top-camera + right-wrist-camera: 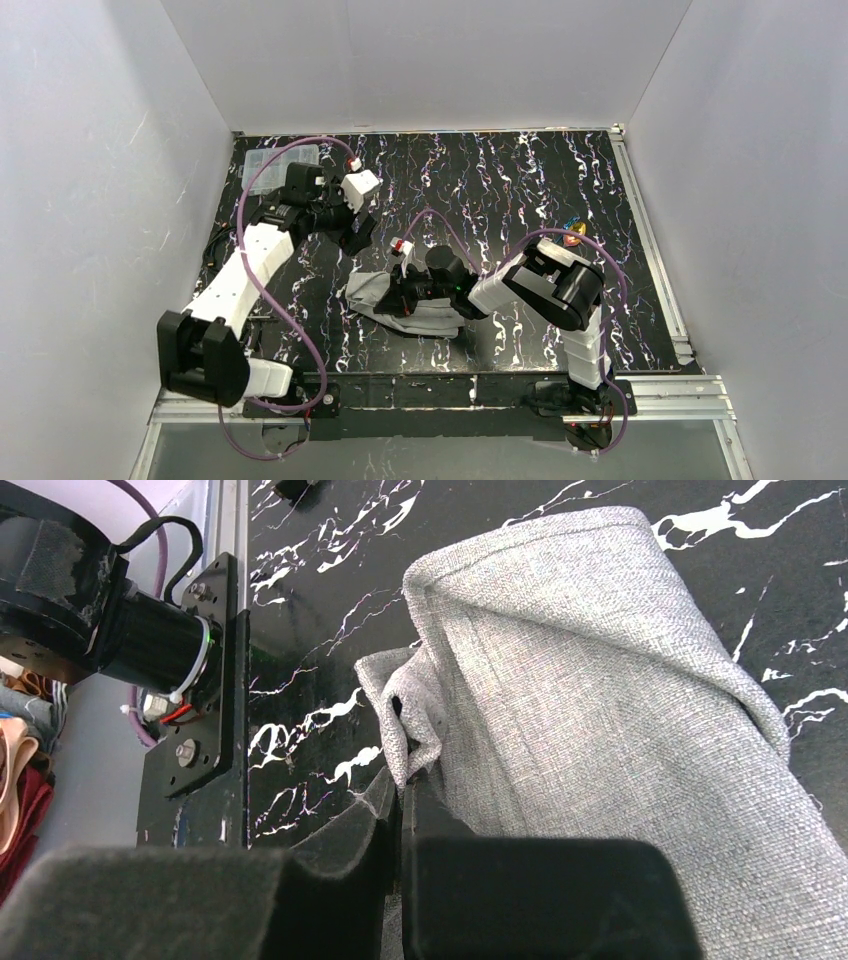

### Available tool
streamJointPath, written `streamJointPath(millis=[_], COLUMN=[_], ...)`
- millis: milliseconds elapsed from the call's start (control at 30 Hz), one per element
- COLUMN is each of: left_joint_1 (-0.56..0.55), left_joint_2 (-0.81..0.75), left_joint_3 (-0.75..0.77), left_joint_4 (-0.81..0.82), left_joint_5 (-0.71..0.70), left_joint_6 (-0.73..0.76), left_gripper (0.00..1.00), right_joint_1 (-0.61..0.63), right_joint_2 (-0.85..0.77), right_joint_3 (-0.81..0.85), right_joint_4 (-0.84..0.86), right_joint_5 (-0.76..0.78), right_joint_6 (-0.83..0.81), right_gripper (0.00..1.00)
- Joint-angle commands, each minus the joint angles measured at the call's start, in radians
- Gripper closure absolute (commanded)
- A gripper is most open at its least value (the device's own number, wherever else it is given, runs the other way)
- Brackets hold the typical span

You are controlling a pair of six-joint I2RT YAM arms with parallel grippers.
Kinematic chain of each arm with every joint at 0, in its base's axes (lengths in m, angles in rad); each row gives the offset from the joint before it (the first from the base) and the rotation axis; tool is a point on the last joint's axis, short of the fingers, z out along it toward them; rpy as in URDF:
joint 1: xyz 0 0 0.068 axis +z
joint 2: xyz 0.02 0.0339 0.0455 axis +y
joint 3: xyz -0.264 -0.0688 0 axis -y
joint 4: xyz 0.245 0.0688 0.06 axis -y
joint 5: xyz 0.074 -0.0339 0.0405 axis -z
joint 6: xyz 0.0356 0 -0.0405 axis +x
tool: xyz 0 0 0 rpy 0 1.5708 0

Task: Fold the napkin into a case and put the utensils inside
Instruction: Stuff the top corner of the smaller-rectangle-folded napkin at the center of the board.

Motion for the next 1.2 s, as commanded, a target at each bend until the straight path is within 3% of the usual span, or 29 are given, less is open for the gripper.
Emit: streamJointPath(millis=[0,133,367,600,967,1167], left_joint_1=[0.017,-0.006,-0.129,-0.169,-0.187,-0.187], left_joint_2=[0.048,0.005,-0.108,-0.089,-0.08,-0.044], left_joint_3=[0.032,-0.118,-0.382,-0.432,-0.478,-0.452], left_joint_4=[-0.154,-0.083,0.171,0.291,0.277,0.255], left_joint_5=[0.204,0.218,0.0,-0.096,-0.098,-0.134], left_joint_6=[0.076,0.165,0.273,0.287,0.347,0.326], left_gripper=[0.21,0.26,0.37,0.49,0.51,0.65], right_joint_1=[-0.005,-0.011,-0.027,-0.032,-0.048,-0.066], right_joint_2=[0.011,0.016,0.036,0.056,0.088,0.11], right_joint_3=[0.024,0.02,0.018,0.027,0.043,0.042], right_joint_4=[0.067,0.076,0.112,0.126,0.147,0.188], right_joint_5=[-0.02,-0.021,-0.04,-0.059,-0.08,-0.091], right_joint_6=[0.009,0.021,0.058,0.073,0.116,0.172], right_gripper=[0.91,0.91,0.91,0.91,0.92,0.94])
